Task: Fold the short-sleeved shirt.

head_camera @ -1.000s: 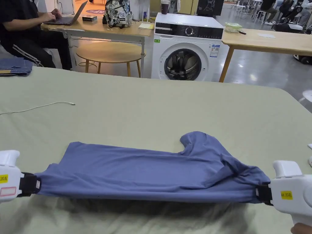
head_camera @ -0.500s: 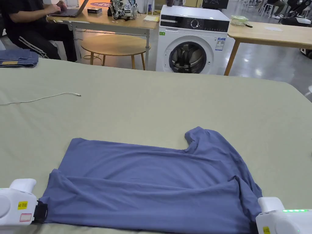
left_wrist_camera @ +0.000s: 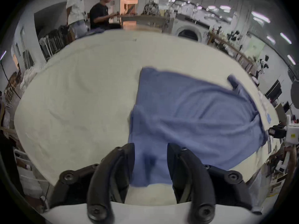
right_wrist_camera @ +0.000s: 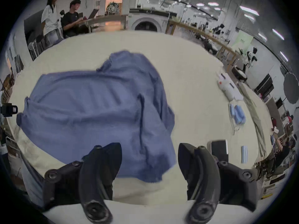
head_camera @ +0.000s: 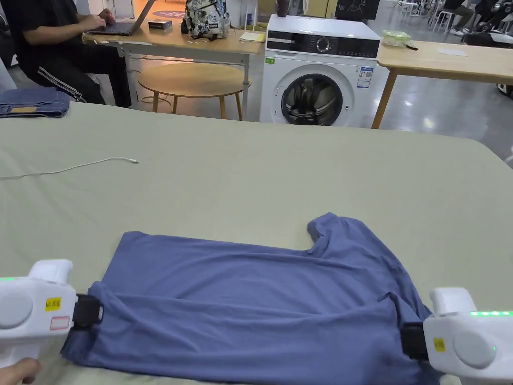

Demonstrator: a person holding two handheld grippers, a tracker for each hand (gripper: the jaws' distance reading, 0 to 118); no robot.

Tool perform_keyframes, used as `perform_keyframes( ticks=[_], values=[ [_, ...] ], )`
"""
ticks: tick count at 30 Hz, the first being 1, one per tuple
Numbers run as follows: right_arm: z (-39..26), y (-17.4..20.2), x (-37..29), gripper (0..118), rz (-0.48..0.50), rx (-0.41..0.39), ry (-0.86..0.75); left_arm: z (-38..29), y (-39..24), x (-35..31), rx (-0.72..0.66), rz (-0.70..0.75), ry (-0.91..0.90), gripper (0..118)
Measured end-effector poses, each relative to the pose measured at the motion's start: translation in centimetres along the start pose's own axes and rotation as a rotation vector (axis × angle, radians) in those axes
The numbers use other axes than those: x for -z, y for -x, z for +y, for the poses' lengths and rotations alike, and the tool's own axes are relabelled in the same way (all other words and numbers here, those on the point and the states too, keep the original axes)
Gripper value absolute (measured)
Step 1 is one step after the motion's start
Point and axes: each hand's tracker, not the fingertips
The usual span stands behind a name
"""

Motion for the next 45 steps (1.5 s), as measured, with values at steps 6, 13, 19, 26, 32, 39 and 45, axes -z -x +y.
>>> perform_keyframes(
  ticks=[6, 13, 19, 26, 32, 39, 45],
  values=[
    [3.2, 2.5, -2.4, 63, 0.056, 0.078, -0.290, 3.3, -3.0, -2.3, 0.042, -0.017, -0.234, 39],
    [4.3, 6.1, -5.2, 0, 0.080, 0.116, -0.542, 3.6, -6.0, -4.6, 0.097, 0.043, -0.529, 0],
    [4.8, 7.9, -5.6, 0, 0.071, 0.153, -0.633, 3.8, -6.9, -4.8, 0.156, 0.082, -0.651, 0],
    [6.2, 9.2, -4.0, 0, 0.080, 0.129, -0.630, 8.5, -3.5, 0.8, 0.074, 0.045, -0.457, 0],
    [7.5, 9.7, -1.6, 0, 0.091, 0.124, -0.562, 15.0, 0.1, 7.4, 0.035, -0.018, -0.203, 0],
    [8.1, 9.4, 1.0, 0, 0.082, 0.111, -0.495, 19.9, 2.3, 14.3, -0.023, -0.047, 0.086, 14],
    [8.3, 8.8, 3.4, 0, 0.062, 0.107, -0.436, 20.1, 1.4, 18.2, -0.009, -0.006, 0.247, 61]
  ],
)
